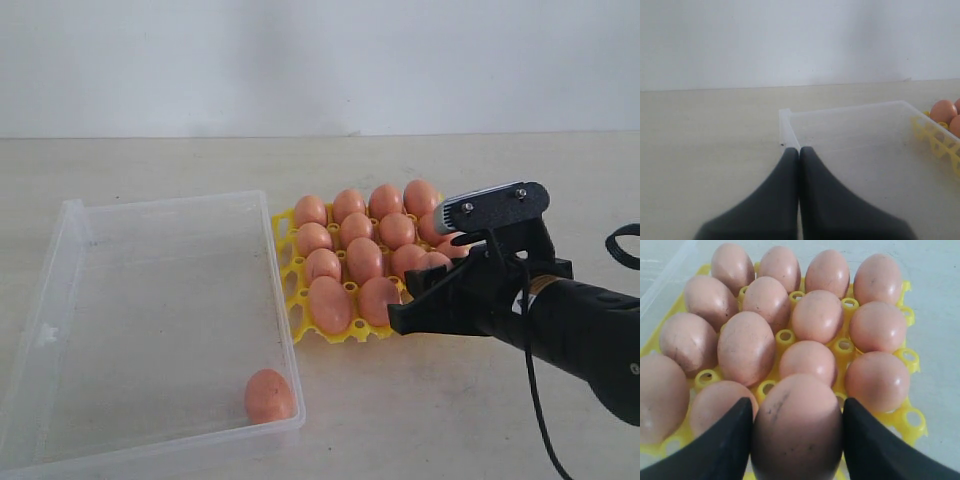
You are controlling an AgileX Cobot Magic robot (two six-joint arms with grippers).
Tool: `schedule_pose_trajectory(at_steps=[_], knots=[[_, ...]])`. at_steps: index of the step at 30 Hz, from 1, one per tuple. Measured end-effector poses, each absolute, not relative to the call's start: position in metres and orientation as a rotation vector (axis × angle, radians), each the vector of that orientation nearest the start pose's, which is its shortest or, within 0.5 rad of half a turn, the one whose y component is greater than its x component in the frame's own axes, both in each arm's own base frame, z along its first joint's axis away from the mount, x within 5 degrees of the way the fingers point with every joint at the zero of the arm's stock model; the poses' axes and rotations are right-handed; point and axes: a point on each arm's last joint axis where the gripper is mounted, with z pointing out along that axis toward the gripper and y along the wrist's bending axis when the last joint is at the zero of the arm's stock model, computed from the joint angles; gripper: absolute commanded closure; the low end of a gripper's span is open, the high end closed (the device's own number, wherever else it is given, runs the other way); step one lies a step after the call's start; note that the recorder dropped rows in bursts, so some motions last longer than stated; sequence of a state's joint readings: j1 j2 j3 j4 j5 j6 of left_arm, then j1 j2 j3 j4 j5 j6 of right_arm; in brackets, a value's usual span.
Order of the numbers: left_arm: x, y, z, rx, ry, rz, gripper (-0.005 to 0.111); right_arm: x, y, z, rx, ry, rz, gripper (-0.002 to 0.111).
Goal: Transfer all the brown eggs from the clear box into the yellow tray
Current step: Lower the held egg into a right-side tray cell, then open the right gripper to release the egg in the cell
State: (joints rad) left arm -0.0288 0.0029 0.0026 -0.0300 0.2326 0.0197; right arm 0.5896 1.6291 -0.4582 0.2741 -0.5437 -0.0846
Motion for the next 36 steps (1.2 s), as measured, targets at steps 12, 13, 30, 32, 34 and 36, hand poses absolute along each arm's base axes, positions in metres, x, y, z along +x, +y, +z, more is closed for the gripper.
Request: schedule_pose_trajectory(at_steps=[12,13,30,32,34,36], knots=[[0.056,-0.002,0.191,0.022,1.722,-0.034,0.111,0.23,0.14,0.144,-0.322,2.108,0.344,0.109],[0.056,-0.002,0.191,0.022,1.722,-0.034,0.111,0.23,0.14,0.144,-0.321,2.11,0.346,0.109],[0.056,-0.002,0.191,0.022,1.722,-0.034,0.111,0.231,0.142,0.14,-0.34,2.122,0.342,0.109],[0.056,-0.002,0.191,0.022,1.722,-0.034,0.111,0.233,0.143,0.135,-0.349,2.137,0.335,0.109],[0.056,-0.002,0.191,0.022,1.722,-0.034,0.111,0.234,0.144,0.133,-0.35,2.141,0.333,0.109],[0.056,-0.002,0.191,0.022,1.722,-0.034,0.111,0.234,0.144,0.133,-0.351,2.138,0.331,0.109]])
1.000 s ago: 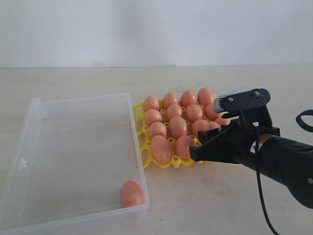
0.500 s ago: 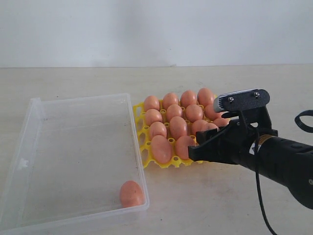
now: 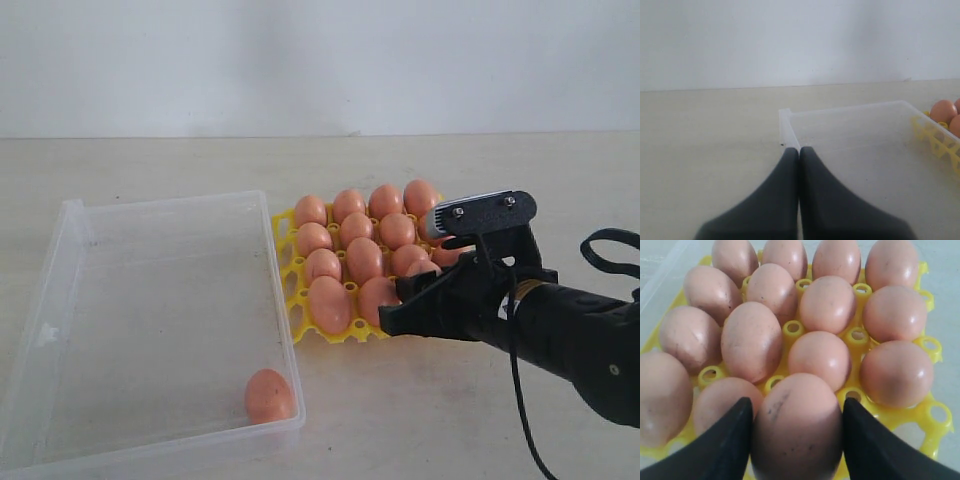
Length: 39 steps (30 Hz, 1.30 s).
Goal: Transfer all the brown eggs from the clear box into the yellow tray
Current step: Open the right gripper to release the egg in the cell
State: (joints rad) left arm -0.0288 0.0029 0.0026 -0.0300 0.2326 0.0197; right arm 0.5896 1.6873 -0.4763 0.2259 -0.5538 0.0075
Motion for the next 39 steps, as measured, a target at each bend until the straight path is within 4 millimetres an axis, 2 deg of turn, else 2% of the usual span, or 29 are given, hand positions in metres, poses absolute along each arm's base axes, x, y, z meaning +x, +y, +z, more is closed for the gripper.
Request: schedule_pose_trajectory(at_steps=[8,10,12,13,15,22,25,34,39], knots=[[0.056,-0.002,0.191,0.022,1.722,-0.034,0.111,0.235,0.144,0.133,-0.357,2.13,0.327,0.109],[0.056,-0.002,0.191,0.022,1.722,-0.034,0.111,0.235,0.144,0.134,-0.355,2.121,0.328,0.105],[0.056,-0.002,0.191,0.022,1.722,-0.034,0.111,0.236,0.144,0.134,-0.353,2.112,0.329,0.089],[0.056,-0.002,0.191,0.022,1.722,-0.034,0.111,0.236,0.144,0.134,-0.353,2.112,0.329,0.074],[0.056,-0.002,0.191,0.022,1.722,-0.034,0.111,0.236,0.144,0.134,-0.353,2.111,0.33,0.061],[0.056,-0.002,0.191,0.022,1.722,-0.034,0.111,0.236,0.144,0.135,-0.33,2.108,0.34,0.055],[0.056,-0.002,0.191,0.022,1.722,-0.034,0.111,0.236,0.144,0.135,-0.319,2.114,0.34,0.038],[0.056,-0.002,0.191,0.022,1.722,-0.034,0.111,0.236,0.142,0.132,-0.28,2.15,0.335,0.035],[0.056,-0.002,0.191,0.022,1.722,-0.034,0.111,0.233,0.141,0.146,-0.274,2.126,0.351,0.035]])
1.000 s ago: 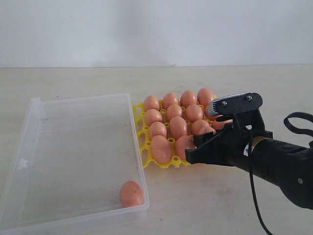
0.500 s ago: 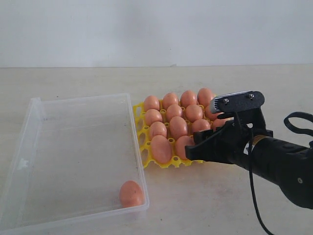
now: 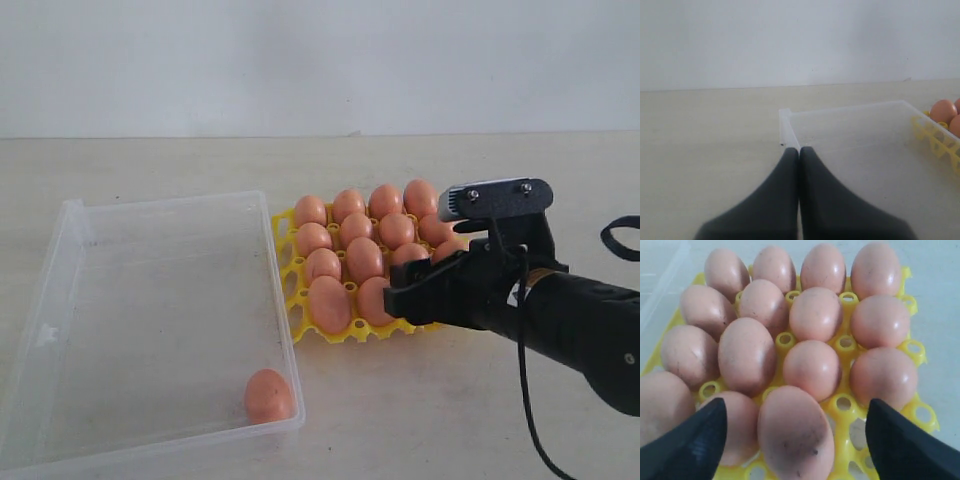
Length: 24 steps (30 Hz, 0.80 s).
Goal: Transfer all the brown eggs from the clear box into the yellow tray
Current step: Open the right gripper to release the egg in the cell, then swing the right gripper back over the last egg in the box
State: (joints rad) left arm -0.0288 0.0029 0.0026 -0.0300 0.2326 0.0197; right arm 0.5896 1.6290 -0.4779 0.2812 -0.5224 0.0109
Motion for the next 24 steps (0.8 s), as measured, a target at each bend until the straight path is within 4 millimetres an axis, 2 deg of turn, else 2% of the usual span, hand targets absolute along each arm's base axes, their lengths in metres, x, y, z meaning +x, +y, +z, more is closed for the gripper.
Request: schedule_pose_trajectory(at_steps=[10,14,18,24], knots=[[0.056,-0.002,0.191,0.022,1.722,-0.034,0.111,0.219,0.131,0.191,-0.318,2.06,0.327,0.036],[0.056,-0.002,0.191,0.022,1.722,-0.034,0.111,0.211,0.133,0.207,-0.368,2.13,0.386,0.044],[0.056,-0.002,0.191,0.022,1.722,-0.034,0.111,0.213,0.15,0.229,-0.556,2.2,0.421,0.045],[0.056,-0.002,0.191,0.022,1.722,-0.034,0.111,0.208,0.201,0.276,-0.873,2.168,0.477,0.045]])
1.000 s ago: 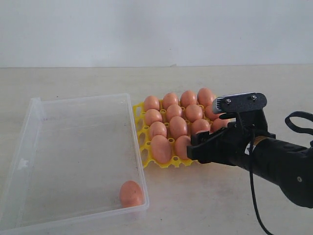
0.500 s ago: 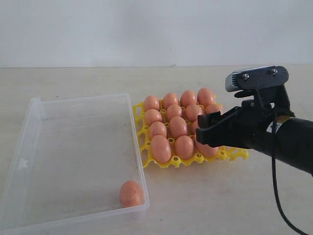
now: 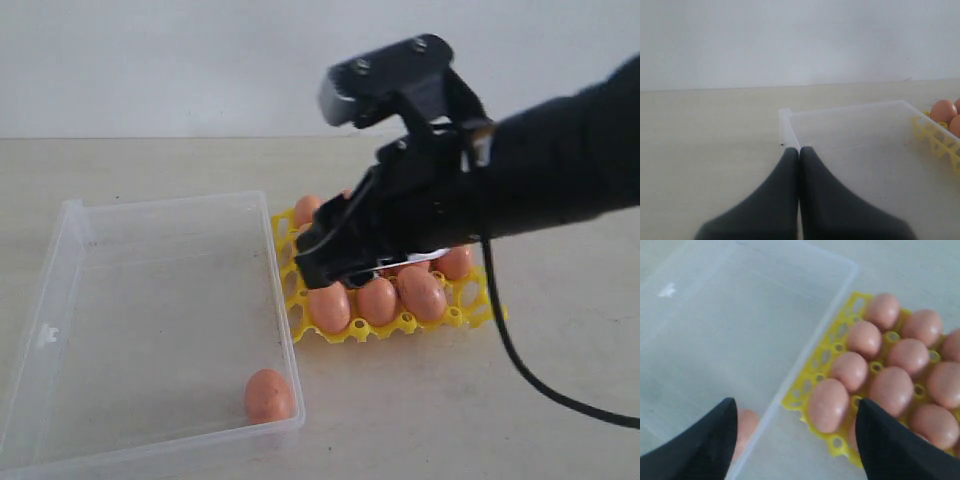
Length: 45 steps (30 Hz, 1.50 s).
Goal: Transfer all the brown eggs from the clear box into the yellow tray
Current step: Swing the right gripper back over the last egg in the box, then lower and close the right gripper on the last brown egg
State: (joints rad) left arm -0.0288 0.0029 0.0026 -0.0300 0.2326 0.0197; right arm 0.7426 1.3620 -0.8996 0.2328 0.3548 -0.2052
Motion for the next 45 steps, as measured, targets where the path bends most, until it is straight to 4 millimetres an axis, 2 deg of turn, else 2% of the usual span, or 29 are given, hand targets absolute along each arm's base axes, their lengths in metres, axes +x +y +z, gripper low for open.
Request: schedule_pose_trajectory(at_steps=[3,6,11,15,21,30,39,45], knots=[[0.056,-0.002,0.191,0.022,1.722,-0.034,0.111,0.204,0.232,0.286,-1.02,2.187,0.497,0.045],[0.056,-0.002,0.191,0.022,1.722,-0.034,0.111,0.207,0.259,0.279,-1.084,2.3,0.5,0.045],[0.056,-0.002,0.191,0.022,1.722,-0.034,0.111,0.219,0.292,0.252,-0.915,2.591,0.51,0.045],[0.056,-0.002,0.191,0.022,1.722,-0.034,0.111,0.217,0.308,0.239,-0.875,2.675,0.497,0.045],[0.056,-0.002,0.191,0.022,1.722,-0.034,0.111,0.204,0.317,0.238,-0.781,2.75,0.508,0.045],[0.056,-0.002,0.191,0.022,1.722,-0.034,0.111,0.212,0.31,0.236,-0.535,2.792,0.358,0.045],[0.056,-0.002,0.191,0.022,1.722,-0.034,0.111,0.199,0.33,0.201,-0.575,2.868,0.307,0.045],[0.056,-0.002,0.191,0.022,1.722,-0.034,0.111,0.198,0.334,0.189,-0.548,2.895,0.289,0.045]])
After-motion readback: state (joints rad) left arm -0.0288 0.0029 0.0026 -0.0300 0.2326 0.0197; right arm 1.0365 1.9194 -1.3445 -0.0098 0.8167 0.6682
